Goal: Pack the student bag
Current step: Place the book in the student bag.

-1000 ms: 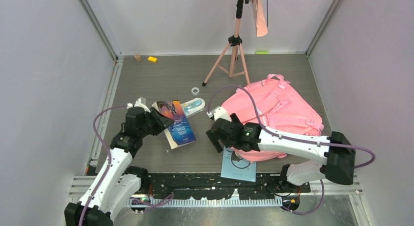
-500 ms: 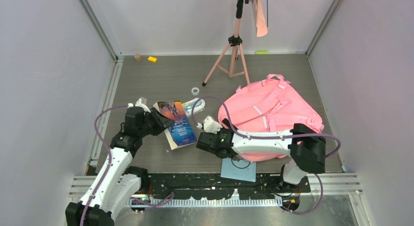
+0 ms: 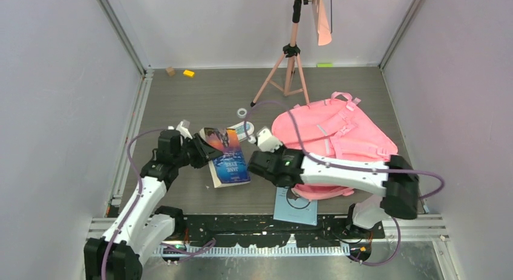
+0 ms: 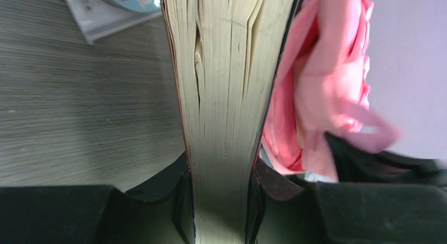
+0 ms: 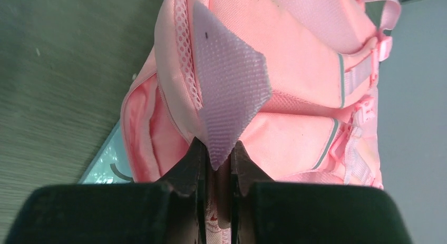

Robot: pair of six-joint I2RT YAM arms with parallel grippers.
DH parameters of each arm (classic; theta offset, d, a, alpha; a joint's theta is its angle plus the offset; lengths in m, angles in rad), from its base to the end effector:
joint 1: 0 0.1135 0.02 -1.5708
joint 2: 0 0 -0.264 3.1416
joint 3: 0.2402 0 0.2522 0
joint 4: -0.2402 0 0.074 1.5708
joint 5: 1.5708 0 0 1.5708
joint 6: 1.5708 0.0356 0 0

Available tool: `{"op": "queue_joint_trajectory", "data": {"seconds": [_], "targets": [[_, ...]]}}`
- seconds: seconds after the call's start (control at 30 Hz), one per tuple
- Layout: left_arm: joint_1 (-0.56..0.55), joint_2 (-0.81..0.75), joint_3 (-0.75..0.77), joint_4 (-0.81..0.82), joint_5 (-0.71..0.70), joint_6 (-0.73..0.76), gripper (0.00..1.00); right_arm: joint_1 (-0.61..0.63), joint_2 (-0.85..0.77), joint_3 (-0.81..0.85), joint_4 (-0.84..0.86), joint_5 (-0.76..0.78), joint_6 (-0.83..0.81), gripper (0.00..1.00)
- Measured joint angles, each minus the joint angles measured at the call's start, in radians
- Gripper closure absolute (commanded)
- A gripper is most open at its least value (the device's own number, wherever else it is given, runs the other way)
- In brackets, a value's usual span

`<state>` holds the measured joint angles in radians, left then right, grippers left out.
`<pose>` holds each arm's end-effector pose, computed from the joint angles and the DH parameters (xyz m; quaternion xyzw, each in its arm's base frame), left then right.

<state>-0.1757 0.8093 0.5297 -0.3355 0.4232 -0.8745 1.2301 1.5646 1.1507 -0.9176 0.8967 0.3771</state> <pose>0.1715 -0.0453 0.2332 -0.2065 0.8488 -0.3868 0.2955 0.1230 0.2636 0.2404 -0.3230 0.8360 -0.2213 0.3845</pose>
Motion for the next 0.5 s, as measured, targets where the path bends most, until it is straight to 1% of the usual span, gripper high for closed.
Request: {"op": "queue_joint_trajectory", "data": {"seconds": [0.07, 0.13, 0.23, 0.3, 0.37, 0.5], "targets": [[-0.008, 0.042, 0.0, 0.026, 0.051, 0.0, 1.0, -0.029, -0.086, 0.034, -0.006, -0.002, 0.006, 1.0], [-0.042, 0.091, 0.001, 0.058, 0.082, 0.0, 1.0, -0.076, -0.185, 0.063, 0.002, -0.018, 0.013, 1.0], [-0.137, 0.161, 0.004, 0.127, 0.101, -0.018, 1.0, -0.174, -0.358, 0.082, 0.038, -0.076, 0.023, 1.0], [-0.209, 0.217, 0.005, 0.214, 0.116, -0.058, 1.0, -0.238, -0.455, 0.082, 0.053, -0.123, 0.029, 1.0], [-0.278, 0.282, 0.015, 0.307, 0.125, -0.105, 1.0, -0.273, -0.516, 0.082, 0.053, -0.154, 0.034, 1.0], [-0.392, 0.414, 0.05, 0.499, 0.117, -0.205, 1.0, -0.285, -0.536, 0.076, 0.056, -0.182, 0.043, 1.0]]}}
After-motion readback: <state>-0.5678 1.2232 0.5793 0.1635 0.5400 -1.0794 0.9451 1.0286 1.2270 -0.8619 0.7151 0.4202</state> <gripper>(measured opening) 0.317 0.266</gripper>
